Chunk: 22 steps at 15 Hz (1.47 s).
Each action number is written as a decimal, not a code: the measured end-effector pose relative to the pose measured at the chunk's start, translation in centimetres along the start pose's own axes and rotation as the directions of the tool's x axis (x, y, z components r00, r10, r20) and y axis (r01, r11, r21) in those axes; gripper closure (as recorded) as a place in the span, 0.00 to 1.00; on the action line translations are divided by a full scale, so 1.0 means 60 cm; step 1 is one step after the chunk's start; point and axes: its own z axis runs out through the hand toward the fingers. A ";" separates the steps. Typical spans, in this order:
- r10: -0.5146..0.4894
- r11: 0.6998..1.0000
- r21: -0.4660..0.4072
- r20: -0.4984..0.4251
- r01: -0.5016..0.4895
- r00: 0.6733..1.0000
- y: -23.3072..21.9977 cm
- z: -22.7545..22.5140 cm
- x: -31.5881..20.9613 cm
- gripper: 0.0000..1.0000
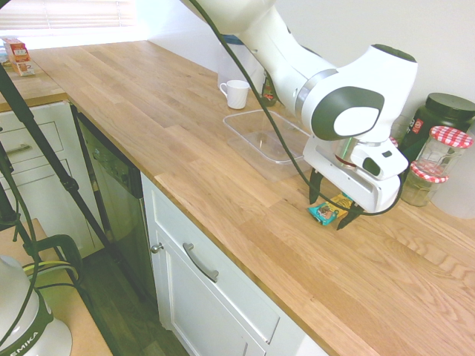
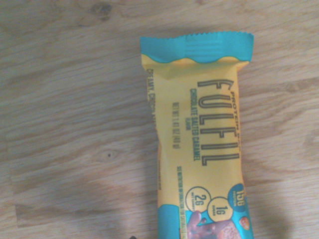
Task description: Put the protein bar into the container
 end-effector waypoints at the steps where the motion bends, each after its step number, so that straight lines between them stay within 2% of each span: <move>1: 0.000 1.000 0.000 0.001 0.000 1.000 0.000 0.003 0.000 1.00; 16: -0.016 1.000 0.011 -0.010 0.016 1.000 -0.015 0.002 -0.007 1.00; 18: -0.028 0.999 0.031 -0.032 0.029 0.999 -0.021 -0.029 -0.014 1.00; 22: -0.078 0.991 0.100 -0.123 0.091 0.989 -0.023 -0.168 -0.093 1.00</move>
